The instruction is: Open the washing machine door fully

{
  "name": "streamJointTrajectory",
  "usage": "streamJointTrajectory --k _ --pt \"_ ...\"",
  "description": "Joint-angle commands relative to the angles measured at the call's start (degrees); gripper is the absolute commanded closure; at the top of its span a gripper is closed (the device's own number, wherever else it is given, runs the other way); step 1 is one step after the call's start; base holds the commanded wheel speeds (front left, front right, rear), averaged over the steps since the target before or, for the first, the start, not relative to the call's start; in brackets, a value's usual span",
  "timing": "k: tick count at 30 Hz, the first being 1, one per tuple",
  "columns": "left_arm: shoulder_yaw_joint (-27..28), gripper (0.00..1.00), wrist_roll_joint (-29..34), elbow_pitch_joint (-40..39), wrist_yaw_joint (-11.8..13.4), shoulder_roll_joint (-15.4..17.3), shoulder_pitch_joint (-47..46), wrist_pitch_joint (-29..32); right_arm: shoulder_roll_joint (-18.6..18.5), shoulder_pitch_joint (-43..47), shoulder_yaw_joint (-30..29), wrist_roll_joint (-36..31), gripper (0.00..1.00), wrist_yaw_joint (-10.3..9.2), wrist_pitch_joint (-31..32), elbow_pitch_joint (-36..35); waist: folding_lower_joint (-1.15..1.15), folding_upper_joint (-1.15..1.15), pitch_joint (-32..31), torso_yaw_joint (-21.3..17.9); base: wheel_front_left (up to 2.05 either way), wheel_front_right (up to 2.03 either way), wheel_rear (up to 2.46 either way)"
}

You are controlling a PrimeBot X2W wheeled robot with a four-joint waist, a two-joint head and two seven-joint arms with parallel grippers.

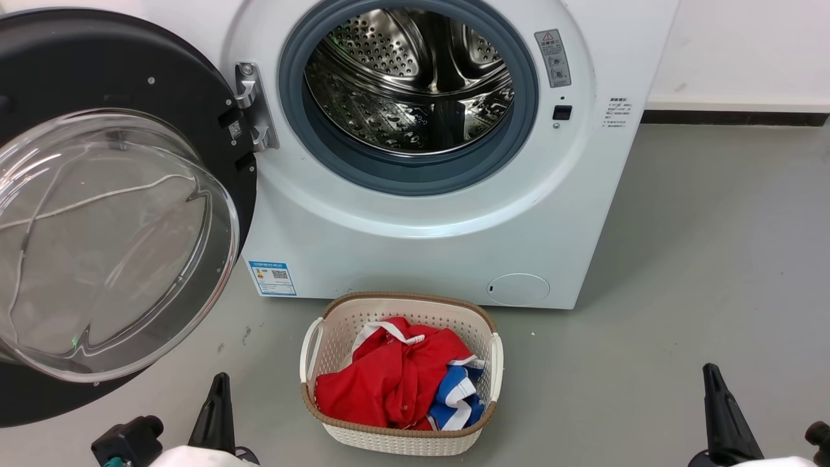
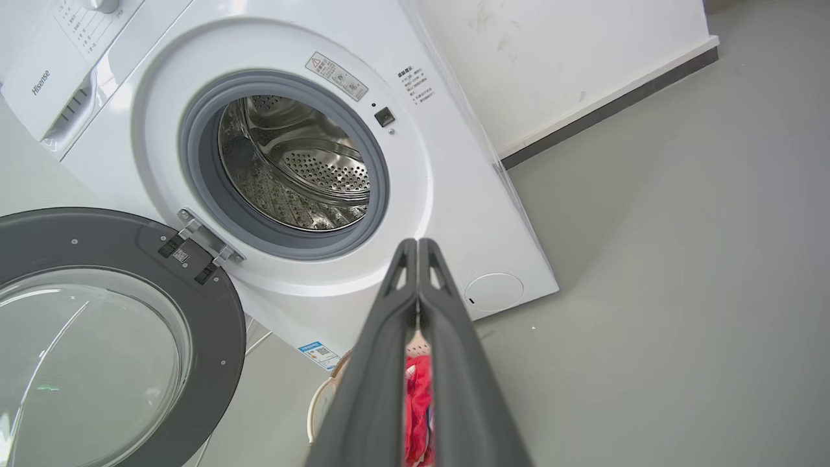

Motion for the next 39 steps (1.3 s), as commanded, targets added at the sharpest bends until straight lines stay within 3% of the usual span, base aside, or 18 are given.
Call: streamJointTrajectory --k 1,39 --pt "0.37 1.00 -2.67 -0.50 -0.38 0.07 -1.79 0.62 -0.58 -1.84 0.11 2.76 1.00 0.00 0.60 -0.24 0.00 0.00 0.03 -0.04 0.00 0.00 0.00" --pt "2.34 1.00 -32.54 1.33 -2.14 -0.55 -6.51 7.92 -1.07 -8.78 0.12 31.14 1.00 0.01 7.34 4.50 0.00 0.00 0.81 -0.93 0.00 0.00 0.00"
